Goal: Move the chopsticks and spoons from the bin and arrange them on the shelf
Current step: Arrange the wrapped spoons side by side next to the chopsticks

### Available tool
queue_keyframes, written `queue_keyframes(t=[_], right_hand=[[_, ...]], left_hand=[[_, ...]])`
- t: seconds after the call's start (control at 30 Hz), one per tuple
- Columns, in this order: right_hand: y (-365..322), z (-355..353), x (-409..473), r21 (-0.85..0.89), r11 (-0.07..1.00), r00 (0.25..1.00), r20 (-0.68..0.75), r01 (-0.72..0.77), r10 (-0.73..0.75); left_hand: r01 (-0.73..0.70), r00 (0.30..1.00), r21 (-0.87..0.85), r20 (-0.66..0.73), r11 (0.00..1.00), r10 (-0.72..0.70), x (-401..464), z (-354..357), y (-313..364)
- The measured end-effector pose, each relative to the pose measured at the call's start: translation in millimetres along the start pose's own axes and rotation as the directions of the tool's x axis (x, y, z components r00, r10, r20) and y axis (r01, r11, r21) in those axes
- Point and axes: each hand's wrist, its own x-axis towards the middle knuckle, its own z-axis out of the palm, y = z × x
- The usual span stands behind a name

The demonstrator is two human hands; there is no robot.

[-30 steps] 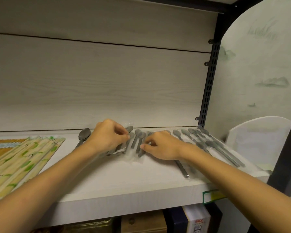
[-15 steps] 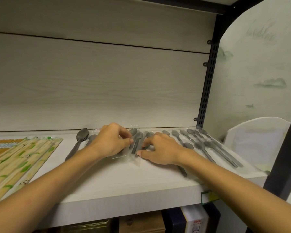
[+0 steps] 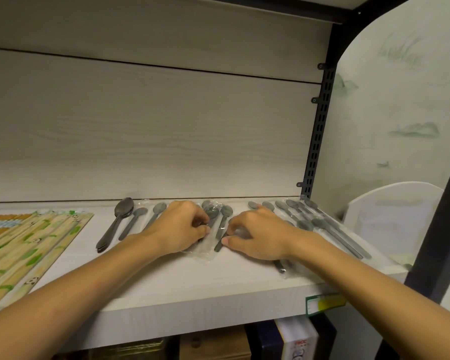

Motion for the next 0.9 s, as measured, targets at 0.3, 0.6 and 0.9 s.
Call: queue_keyframes(t=[0.3, 0.6, 0.9], right_hand=[[-5.6, -1.1, -26.5, 0.001, 0.988, 0.988, 0.030, 0.154, -0.154], [-5.1, -4.8, 0.0, 0.017, 0.994, 0.993, -0.055, 0.107, -0.106], [34.7, -0.5, 43.5, 0.023, 0.994, 0.991, 0.089, -0.104, 0.102]], left_hand=[[-0.026, 1.000, 0.030, -0.015, 0.999, 0.026, 1.0, 1.2, 0.0], [0.003, 0.998, 0.033, -0.061, 0.999, -0.001, 3.1, 1.8, 0.0], [-0.183, 0.980, -0.063, 0.065, 0.981, 0.187, -6.7, -11.1, 4.7]])
